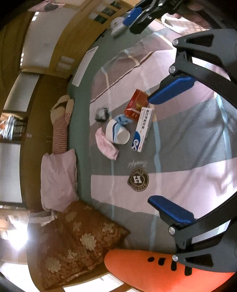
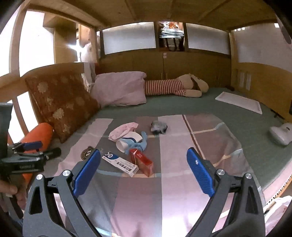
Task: Collect trash
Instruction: 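Move both open tools back over the bed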
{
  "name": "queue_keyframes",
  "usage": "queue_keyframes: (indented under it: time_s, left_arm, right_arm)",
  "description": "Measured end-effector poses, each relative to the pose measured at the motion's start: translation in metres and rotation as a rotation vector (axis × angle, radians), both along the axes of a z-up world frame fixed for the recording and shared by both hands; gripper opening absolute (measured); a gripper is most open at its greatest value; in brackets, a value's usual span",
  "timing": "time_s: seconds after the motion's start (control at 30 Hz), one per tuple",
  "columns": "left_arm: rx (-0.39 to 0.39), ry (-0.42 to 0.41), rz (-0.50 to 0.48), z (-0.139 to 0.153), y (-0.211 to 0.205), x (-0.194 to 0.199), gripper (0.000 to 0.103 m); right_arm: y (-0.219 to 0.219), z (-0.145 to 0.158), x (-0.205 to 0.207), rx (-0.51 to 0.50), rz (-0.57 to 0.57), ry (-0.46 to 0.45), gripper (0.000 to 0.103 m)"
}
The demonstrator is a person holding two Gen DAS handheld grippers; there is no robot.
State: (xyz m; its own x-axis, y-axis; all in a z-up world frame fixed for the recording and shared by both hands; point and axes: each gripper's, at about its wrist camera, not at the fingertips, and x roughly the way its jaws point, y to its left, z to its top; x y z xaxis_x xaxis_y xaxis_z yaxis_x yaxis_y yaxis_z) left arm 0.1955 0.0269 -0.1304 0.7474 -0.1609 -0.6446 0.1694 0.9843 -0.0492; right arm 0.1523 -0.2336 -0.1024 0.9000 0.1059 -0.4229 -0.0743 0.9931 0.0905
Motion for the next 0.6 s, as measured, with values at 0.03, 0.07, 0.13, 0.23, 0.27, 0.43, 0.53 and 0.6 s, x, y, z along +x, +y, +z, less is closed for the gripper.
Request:
queue_keyframes:
  time_s: [0.03, 0.07, 0.13, 0.23, 0.27, 0.43, 0.53, 0.6]
  left_arm:
    - [0.007, 0.003, -0.005, -0.001, -0.003, 0.002, 0.099]
    - [0.012, 0.005, -0.007, -0.003, -0.005, 0.002, 0.099]
    - [0.012, 0.009, -0.009, -0.005, -0.008, 0.003, 0.099]
    - [0.018, 0.014, -0.013, -0.008, -0.009, 0.003, 0.099]
    - [0.021, 0.015, -0.013, -0.009, -0.009, 0.003, 0.099]
    - [0.021, 0.024, -0.006, -0.01, -0.008, 0.004, 0.099]
    - [0.018, 0.024, -0.006, -0.011, -0.007, 0.004, 0.099]
    - [0.021, 0.024, -0.009, -0.011, -0.007, 0.004, 0.099]
  right_arm:
    - [-0.001, -0.001, 0.002, 0.005, 0.0, 0.015, 0.093]
    - [0.0, -0.003, 0.002, 0.01, 0.004, 0.018, 0.093]
    - [0.003, -0.002, 0.002, 0.01, 0.009, 0.014, 0.093]
    - [0.008, -0.004, 0.002, -0.008, 0.022, 0.018, 0.093]
    - [0.008, -0.006, 0.003, -0.011, 0.023, 0.019, 0.093]
    - [0.009, -0.007, 0.005, -0.013, 0.025, 0.024, 0.093]
    - [0.011, -0.008, 0.005, -0.022, 0.032, 0.026, 0.093]
    - [0.013, -0.009, 0.006, -0.026, 0.036, 0.029, 0.093]
